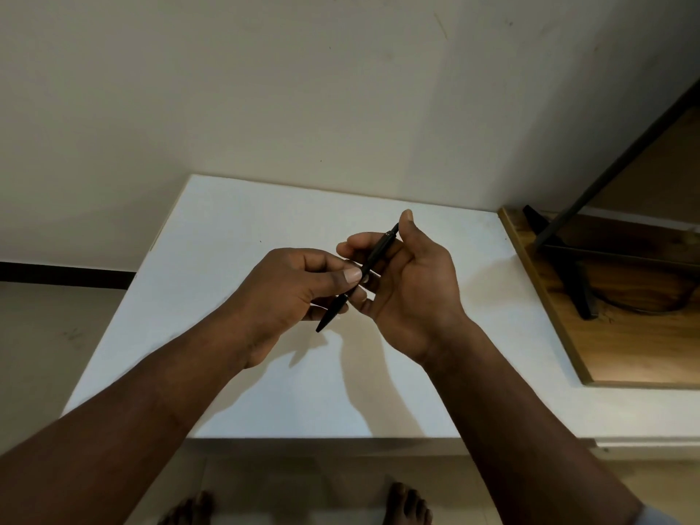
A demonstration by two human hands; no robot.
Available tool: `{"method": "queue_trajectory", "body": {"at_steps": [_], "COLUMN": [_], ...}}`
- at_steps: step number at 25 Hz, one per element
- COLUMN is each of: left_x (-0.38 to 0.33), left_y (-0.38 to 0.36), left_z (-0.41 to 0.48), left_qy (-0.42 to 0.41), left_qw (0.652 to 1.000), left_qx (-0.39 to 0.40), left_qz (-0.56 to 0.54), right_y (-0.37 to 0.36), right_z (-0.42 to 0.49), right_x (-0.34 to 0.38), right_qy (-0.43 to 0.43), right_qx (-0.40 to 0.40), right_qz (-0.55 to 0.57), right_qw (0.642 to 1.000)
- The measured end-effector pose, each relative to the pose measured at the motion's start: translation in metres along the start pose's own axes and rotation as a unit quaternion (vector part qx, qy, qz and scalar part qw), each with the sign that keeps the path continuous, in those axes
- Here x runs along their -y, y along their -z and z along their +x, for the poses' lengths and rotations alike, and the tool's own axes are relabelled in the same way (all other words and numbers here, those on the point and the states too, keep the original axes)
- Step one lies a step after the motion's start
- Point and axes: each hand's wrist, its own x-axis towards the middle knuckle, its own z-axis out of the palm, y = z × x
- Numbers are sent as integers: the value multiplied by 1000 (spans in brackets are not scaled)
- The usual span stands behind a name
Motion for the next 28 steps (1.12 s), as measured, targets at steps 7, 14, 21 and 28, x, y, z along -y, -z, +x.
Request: {"method": "queue_trajectory", "body": {"at_steps": [7,14,21,28], "left_x": [0,1,3,10], "left_y": [0,0,-3,3], "left_z": [2,1,2,8], "left_qy": [-8,-10,-10,-27], "left_qw": [1000,1000,1000,991], "left_qx": [-13,-24,-13,-121], "left_qz": [2,3,-27,50], "right_y": [1,2,-9,5], "right_z": [0,-2,-1,5], "right_x": [4,5,-10,10], "right_qy": [55,65,88,101], "right_qx": [-40,-53,-15,-83], "right_qz": [7,5,9,195], "right_qw": [998,996,996,972]}}
